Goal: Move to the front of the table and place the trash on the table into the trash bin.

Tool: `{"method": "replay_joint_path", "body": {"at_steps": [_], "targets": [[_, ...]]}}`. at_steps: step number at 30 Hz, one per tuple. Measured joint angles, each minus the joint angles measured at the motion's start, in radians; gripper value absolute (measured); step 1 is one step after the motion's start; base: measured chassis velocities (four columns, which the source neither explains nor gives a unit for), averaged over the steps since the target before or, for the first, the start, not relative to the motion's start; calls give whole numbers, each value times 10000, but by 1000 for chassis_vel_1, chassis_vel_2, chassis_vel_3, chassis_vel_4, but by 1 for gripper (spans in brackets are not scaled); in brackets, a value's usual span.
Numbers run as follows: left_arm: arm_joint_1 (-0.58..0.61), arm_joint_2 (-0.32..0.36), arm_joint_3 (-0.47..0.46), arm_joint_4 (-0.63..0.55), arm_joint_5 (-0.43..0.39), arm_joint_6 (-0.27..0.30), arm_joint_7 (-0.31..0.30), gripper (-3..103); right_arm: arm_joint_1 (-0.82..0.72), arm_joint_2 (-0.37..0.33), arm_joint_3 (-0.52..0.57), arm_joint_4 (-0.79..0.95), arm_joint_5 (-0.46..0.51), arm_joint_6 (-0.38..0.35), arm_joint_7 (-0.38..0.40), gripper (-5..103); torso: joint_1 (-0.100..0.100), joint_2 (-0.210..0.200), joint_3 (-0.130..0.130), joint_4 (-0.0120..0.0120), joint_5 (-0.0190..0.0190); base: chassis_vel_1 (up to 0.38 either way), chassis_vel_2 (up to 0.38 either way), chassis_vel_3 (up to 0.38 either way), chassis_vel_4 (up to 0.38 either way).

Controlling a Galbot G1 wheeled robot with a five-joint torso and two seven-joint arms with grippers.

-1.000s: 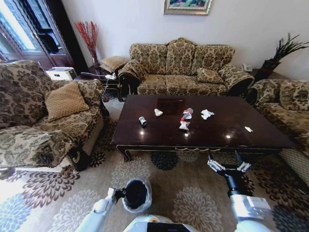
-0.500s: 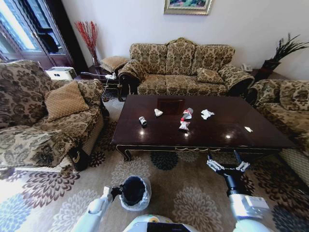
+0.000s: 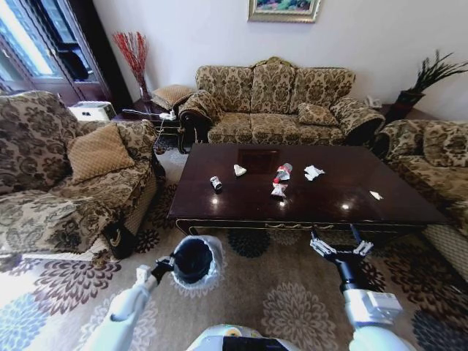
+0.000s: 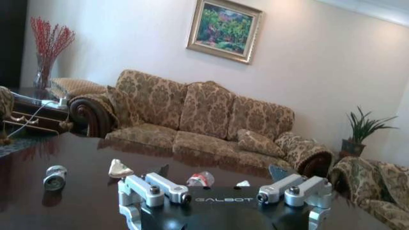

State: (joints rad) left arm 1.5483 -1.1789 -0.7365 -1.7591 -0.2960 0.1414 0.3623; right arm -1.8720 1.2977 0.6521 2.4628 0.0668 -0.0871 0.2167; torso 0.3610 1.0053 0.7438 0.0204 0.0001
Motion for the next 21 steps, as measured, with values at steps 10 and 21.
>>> {"method": "replay_joint_path", "body": {"at_steps": [10, 21], "targets": [[1500, 556, -895, -3180, -515, 748, -1643, 2, 207, -86, 54, -105, 212, -190, -2, 100, -1, 0, 0, 0, -2, 0, 0, 0, 0], [877, 425, -1151, -6552, -2232, 1998, -4274, 2, 400, -79, 370, -64, 604, -222, -56, 100, 0, 0, 0, -3, 2, 0, 0, 0, 0]]}}
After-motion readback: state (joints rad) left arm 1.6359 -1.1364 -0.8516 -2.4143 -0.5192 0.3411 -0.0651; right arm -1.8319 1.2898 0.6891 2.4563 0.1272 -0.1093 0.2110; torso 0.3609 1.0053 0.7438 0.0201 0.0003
